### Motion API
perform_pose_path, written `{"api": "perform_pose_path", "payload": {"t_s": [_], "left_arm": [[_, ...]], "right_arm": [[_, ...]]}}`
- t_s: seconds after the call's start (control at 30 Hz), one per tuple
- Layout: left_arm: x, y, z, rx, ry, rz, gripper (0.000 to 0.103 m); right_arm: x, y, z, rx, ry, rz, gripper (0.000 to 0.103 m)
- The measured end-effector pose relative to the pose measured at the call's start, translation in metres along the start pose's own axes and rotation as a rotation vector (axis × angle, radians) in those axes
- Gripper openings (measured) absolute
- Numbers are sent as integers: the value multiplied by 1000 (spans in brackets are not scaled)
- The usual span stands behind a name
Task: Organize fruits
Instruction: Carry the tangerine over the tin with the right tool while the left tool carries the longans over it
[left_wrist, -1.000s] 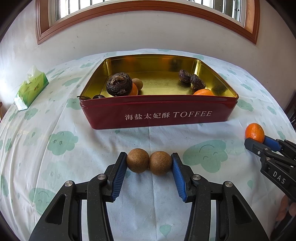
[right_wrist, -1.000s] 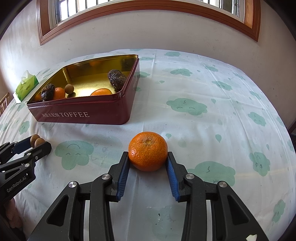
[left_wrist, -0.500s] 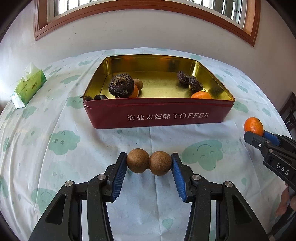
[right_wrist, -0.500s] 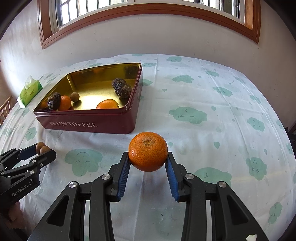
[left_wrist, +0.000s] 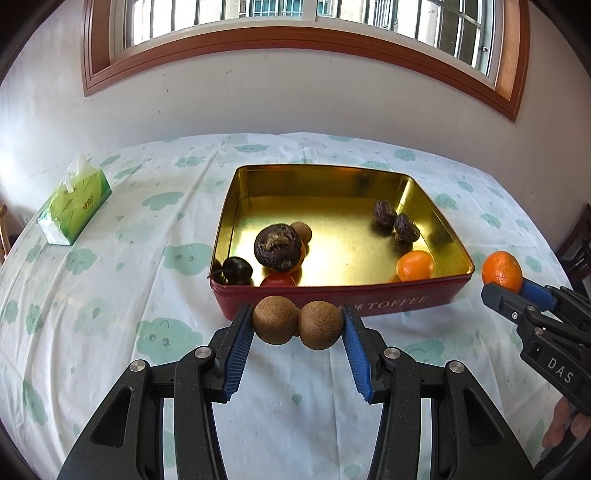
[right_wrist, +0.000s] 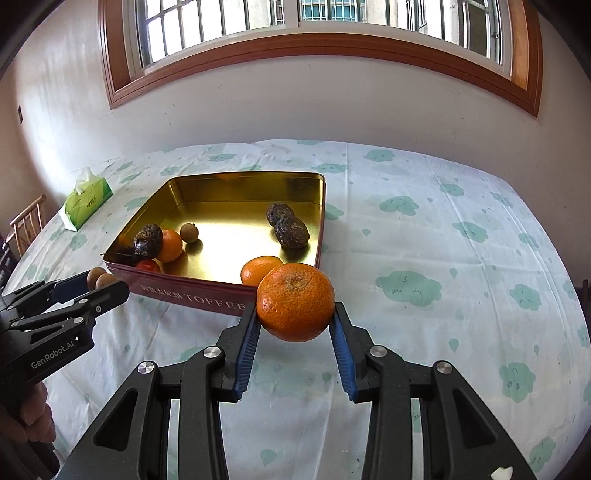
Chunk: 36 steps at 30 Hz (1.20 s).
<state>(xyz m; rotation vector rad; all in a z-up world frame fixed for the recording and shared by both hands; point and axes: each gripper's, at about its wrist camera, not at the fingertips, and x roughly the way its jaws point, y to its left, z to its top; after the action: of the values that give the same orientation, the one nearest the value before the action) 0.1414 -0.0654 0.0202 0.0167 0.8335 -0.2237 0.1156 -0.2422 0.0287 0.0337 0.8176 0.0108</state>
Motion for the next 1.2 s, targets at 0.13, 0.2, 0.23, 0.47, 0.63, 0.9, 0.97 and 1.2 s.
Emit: {"api": "perform_pose_path", "payload": {"t_s": [0.13,0.2,0.23,0.47,0.63,0.9,0.97,1.2], "left_arm": [[6,1,15,2,-5,9,49],[12,1,20,-2,-1,11,49],[15,2,22,-4,4,11,49],[35,1,33,6,26,20,49],[48,3,36,3,45,29,49],[57,3,45,46,11,72,49],[65,7,48,28,36,66,49],[82,9,43,9,74,63,49]], "right_arm": [[6,10,12,-32,-1,13,36],[10,13,17,-44,1,18,36],[12,15,19,-47,3,20,36],[30,22,31,-62,28,40,36],[44,24,36,-66,48,46,36],[64,27,41,-69,75,51,36],[68,27,42,-66,79,54,36],[79,27,47,-69,85,47,36]]}}
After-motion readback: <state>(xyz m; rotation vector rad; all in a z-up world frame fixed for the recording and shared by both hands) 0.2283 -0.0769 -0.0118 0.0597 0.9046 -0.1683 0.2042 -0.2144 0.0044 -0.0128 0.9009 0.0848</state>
